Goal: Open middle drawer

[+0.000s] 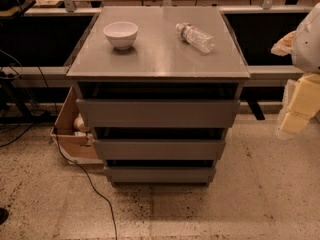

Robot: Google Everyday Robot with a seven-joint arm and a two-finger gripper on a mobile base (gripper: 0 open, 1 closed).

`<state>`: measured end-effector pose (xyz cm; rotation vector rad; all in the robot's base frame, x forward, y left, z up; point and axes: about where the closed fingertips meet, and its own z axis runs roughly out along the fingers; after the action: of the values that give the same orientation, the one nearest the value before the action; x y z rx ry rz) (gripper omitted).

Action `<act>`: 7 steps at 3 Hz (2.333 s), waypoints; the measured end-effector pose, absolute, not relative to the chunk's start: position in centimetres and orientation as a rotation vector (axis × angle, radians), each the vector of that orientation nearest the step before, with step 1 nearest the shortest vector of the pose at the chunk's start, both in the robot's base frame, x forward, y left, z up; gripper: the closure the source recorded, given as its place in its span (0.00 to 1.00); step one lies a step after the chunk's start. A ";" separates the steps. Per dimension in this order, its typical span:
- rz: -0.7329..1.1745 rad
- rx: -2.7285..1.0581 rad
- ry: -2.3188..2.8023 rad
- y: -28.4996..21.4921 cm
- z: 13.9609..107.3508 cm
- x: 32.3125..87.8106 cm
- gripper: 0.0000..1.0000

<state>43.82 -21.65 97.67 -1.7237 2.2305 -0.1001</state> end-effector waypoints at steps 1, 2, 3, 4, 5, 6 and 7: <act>-0.100 -1.724 2.230 -21.7 97.7 43.8 0.00; -0.095 -1.709 2.206 -21.3 96.5 44.6 0.00; -0.078 -1.727 2.169 -20.9 93.0 45.9 0.00; -0.061 -1.759 2.116 -20.3 87.7 47.7 0.00; -0.026 -1.789 2.085 -19.6 82.9 48.9 0.00; 0.020 -1.802 2.077 -18.8 78.5 49.4 0.00; 0.099 -1.781 2.092 -17.8 74.2 50.2 0.00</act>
Offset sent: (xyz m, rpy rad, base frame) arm 0.0224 0.0083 -0.0356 0.0526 -0.0379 0.0104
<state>50.17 -17.80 74.17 -1.7807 2.0924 0.0994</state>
